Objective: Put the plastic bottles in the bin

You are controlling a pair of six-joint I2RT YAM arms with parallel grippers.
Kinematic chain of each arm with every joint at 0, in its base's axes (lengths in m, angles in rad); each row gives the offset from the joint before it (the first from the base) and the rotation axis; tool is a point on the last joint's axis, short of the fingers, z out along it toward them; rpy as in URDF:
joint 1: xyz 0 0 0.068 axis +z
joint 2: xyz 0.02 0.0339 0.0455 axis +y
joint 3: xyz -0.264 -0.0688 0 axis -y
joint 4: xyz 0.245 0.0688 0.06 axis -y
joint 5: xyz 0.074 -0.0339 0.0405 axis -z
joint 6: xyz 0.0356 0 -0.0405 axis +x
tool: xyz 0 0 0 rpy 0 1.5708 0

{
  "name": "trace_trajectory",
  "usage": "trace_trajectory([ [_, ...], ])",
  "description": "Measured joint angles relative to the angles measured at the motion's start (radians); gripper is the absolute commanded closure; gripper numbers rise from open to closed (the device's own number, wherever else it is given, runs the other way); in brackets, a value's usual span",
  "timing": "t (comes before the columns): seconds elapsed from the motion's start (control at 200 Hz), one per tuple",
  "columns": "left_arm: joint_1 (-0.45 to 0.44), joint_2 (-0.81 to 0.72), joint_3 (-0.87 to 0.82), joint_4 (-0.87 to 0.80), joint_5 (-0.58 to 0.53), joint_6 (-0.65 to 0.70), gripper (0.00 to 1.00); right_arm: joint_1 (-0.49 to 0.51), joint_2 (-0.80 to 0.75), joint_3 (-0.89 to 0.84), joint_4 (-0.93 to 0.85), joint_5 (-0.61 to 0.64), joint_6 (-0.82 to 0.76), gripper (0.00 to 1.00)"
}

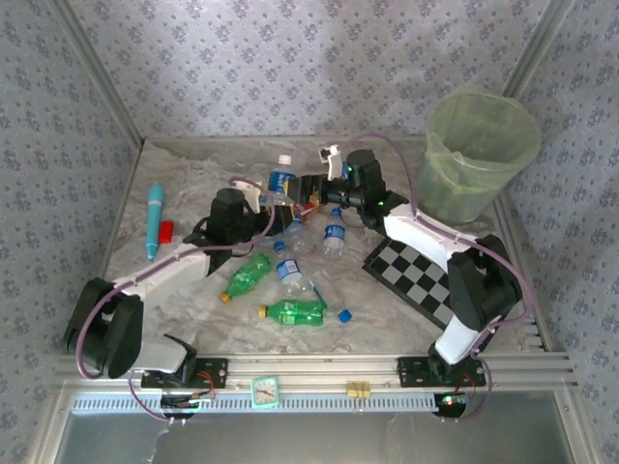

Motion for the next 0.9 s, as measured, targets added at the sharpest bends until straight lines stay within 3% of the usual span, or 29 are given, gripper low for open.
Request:
trace_trajectory([
  [0.49, -0.051, 0.09, 0.062, 0.079, 0.065, -0.003, 0.54, -0.026, 0.02, -0.038, 0.055, -0.025, 0.046, 0.06],
  [0.66, -0.07, 0.09, 0.062, 0.087, 0.087, -0.005, 0.53, -0.027, 0.039, -0.042, 0.059, -0.029, 0.064, 0.2],
  [0.755, -0.07, 0.09, 0.062, 0.082, 0.087, -0.004, 0.49, -0.028, 0.039, -0.042, 0.069, -0.04, 0.068, 0.28],
  [0.9, -0.07, 0.09, 0.062, 0.081, 0.087, -0.004, 0.32, -0.029, 0.039, -0.042, 0.076, -0.047, 0.077, 0.34],
])
